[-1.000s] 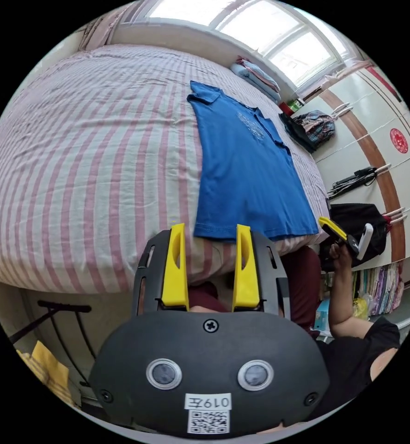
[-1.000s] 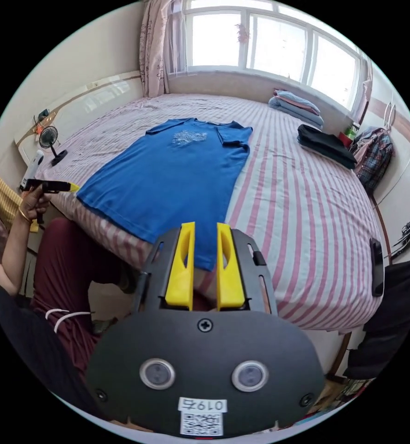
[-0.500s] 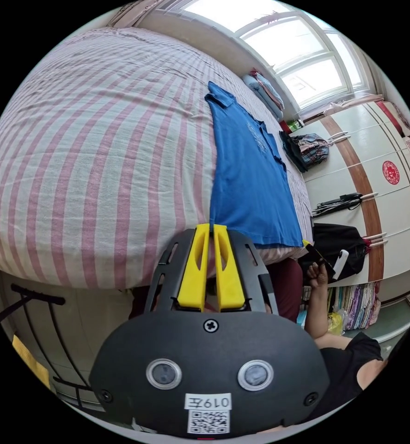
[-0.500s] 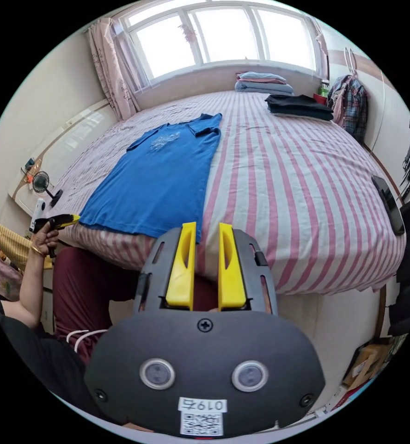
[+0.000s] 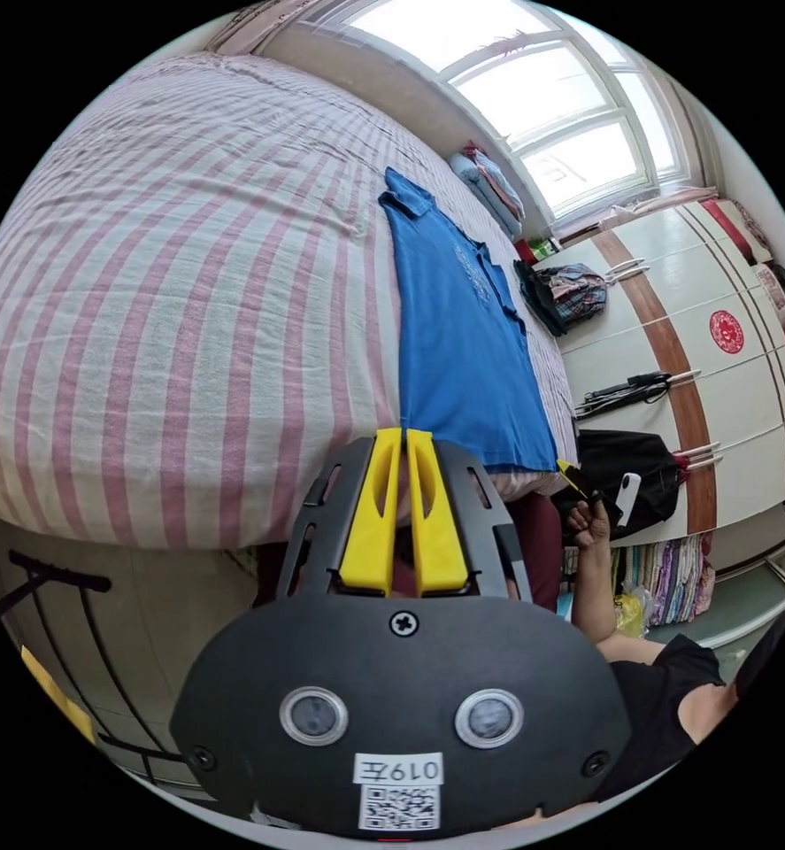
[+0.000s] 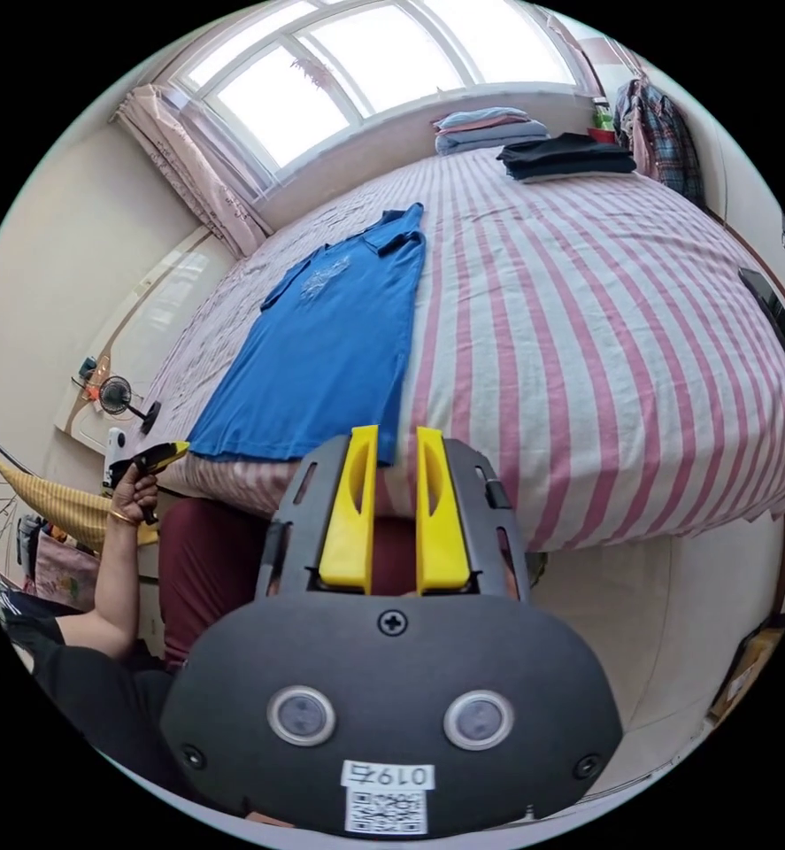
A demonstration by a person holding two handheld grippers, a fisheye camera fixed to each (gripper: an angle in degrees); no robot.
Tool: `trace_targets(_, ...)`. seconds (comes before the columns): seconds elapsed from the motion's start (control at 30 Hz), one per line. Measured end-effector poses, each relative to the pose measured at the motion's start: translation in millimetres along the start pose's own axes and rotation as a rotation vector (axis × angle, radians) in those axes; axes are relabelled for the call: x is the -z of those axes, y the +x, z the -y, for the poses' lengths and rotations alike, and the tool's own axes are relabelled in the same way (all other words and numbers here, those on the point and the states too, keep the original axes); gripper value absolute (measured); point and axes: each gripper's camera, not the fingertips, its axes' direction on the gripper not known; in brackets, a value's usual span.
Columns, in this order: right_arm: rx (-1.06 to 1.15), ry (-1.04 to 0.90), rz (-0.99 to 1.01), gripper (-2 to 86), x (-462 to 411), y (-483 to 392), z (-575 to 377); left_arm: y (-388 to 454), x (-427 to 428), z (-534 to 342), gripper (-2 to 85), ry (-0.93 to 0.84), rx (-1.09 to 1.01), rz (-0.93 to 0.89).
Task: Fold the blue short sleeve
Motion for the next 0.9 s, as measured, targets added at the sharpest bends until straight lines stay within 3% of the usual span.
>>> trace_targets(0.17,0.002,-0.011,0.011,7.7,7,16,2,-13,-2,-32,2.7,-0.028,-0.030,-0.060)
trace_targets(0.4,0.069,-0.081,-0.009,5.3,13,38,24,-19,-5,-64,5.6,0.063,-0.135,-0.099)
trace_targets(0.47,0.107,-0.131,0.020,5.3,12,46,36,-17,-26,-63,6.3,0.003,-0.204,-0.157)
trace_targets(0.57,0.167,-0.237,0.114,5.7,11,66,59,-13,-59,-64,6.2,-0.088,-0.296,-0.088)
trace_targets(0.73,0.174,-0.421,0.299,5.1,2,104,104,-41,-80,-66,6.2,-0.169,-0.236,-0.110)
trace_targets(0.9,0.202,-0.432,0.240,5.8,9,112,134,-44,-97,-87,8.5,-0.263,-0.192,0.006)
